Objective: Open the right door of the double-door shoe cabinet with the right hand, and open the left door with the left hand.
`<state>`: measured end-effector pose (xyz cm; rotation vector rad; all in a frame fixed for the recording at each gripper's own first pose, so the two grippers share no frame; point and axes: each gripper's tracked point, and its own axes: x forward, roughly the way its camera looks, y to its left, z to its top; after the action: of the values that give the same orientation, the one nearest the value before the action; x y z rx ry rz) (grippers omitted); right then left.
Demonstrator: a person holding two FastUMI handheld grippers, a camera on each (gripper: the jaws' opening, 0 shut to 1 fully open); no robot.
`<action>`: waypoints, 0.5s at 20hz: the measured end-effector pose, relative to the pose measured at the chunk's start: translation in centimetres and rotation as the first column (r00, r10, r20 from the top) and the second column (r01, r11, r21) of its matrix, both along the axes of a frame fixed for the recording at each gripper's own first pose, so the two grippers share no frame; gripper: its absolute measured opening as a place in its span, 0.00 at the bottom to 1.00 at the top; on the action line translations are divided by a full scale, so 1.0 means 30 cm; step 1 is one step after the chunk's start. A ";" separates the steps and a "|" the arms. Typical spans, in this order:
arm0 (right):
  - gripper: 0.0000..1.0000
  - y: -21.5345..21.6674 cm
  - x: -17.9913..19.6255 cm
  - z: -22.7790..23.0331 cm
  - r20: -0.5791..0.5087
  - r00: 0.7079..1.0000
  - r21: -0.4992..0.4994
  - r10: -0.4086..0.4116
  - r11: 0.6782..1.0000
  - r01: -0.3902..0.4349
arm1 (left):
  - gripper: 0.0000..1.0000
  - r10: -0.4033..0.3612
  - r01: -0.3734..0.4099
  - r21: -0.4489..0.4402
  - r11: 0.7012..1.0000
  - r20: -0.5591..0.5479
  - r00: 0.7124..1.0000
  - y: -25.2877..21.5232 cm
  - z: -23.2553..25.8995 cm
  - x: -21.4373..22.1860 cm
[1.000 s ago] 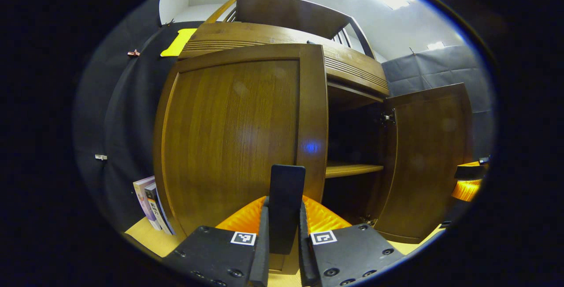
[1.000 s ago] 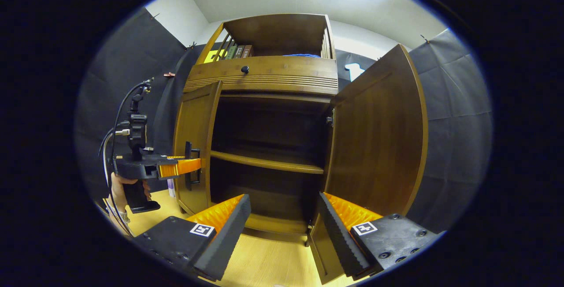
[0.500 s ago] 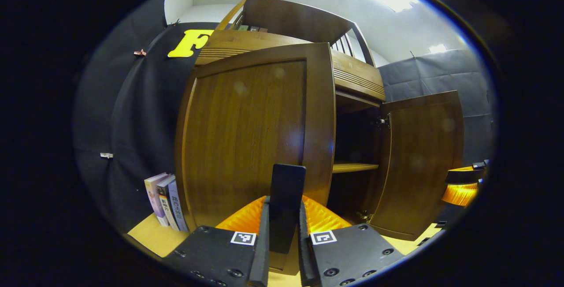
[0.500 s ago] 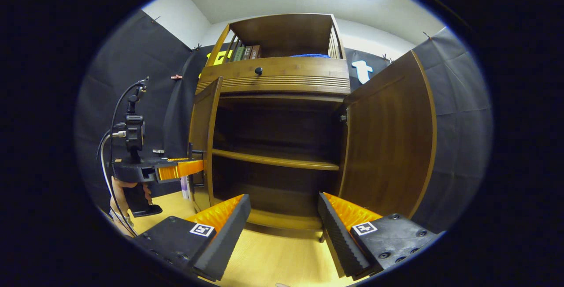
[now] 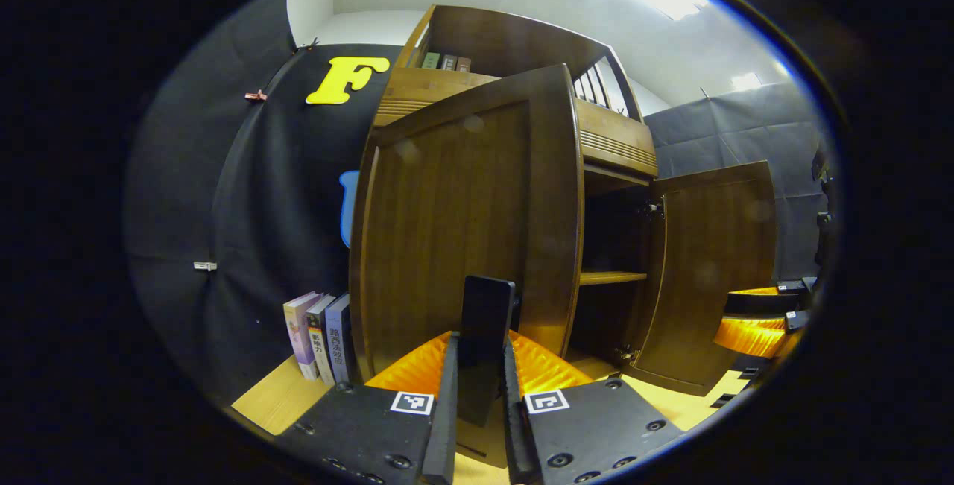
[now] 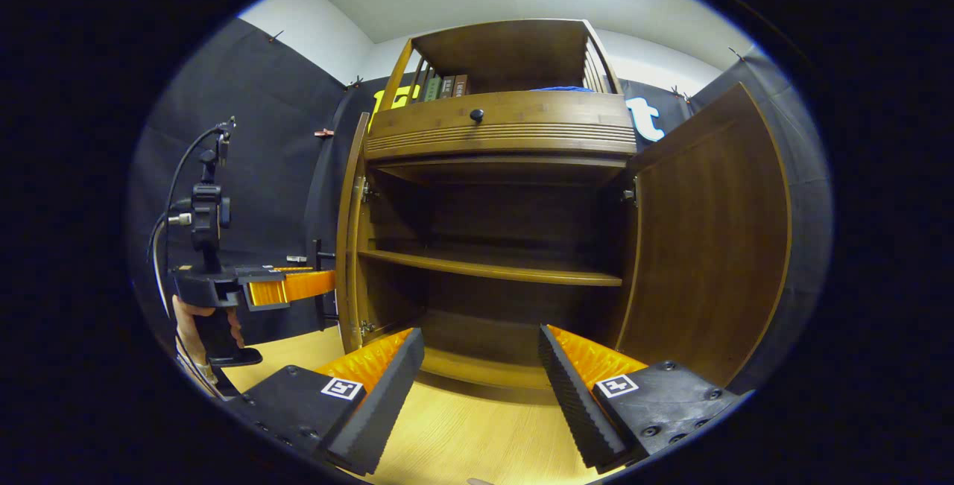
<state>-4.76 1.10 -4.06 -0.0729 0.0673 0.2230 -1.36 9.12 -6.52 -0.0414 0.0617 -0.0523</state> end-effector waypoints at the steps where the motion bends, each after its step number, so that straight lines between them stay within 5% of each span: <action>1: 0.95 0.013 0.008 0.001 0.008 1.000 -0.008 -0.001 1.000 0.002 | 0.30 0.005 -0.005 0.003 1.000 -0.002 1.000 0.015 -0.001 -0.017; 10: 0.96 0.207 0.009 -0.023 0.001 0.997 0.031 0.080 0.996 -0.080 | 0.23 0.070 -0.070 0.039 0.997 0.009 0.998 0.185 0.024 -0.136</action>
<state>-4.48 7.32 -4.74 -0.0452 0.0608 0.3044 -5.43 14.67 -5.81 -0.0045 0.0534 0.0185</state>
